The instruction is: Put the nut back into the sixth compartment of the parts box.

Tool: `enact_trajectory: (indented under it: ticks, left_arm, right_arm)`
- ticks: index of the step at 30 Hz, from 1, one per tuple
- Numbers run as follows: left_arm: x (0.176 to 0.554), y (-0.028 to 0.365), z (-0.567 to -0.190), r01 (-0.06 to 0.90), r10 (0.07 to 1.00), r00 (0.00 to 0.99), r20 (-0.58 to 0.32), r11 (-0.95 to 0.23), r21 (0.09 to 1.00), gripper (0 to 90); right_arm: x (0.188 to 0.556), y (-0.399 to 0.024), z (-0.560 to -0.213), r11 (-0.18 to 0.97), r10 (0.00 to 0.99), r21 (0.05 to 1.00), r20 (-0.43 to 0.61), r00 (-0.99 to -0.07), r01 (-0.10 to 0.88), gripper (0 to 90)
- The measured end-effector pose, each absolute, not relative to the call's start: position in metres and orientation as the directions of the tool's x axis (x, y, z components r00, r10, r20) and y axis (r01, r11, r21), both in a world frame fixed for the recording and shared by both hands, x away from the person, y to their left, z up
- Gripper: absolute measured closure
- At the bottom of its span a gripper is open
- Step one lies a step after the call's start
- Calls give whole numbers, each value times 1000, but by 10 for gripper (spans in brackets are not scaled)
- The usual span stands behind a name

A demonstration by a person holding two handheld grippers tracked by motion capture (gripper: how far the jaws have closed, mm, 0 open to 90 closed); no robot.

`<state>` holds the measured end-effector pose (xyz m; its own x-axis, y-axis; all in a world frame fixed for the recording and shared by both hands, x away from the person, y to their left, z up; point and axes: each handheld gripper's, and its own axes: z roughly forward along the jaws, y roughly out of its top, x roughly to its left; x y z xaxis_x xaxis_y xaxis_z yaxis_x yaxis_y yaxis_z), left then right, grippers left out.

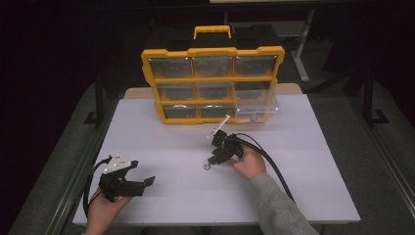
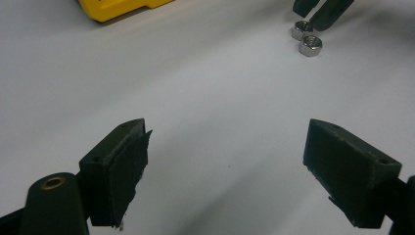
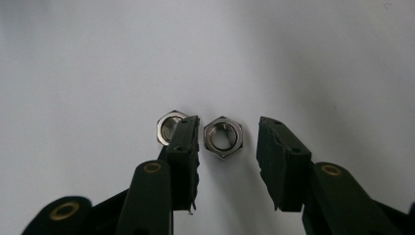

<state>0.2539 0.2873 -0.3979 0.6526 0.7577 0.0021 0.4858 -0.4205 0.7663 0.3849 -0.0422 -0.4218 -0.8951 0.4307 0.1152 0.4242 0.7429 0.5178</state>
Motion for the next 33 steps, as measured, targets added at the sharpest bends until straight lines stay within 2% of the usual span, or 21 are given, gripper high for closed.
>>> enact_trajectory:
  ticks: [19, 33]
  left_arm:
    - [254, 288, -397, 488, 759, 652, -1, -418, 766, 162]
    - [254, 287, -397, 489, 757, 653, -2, -420, 765, 162]
  right_arm:
    - [383, -33, -430, 780, 414, 493, 57, -909, 386, 680]
    - [385, -38, -416, 770, 408, 505, 79, -909, 390, 691]
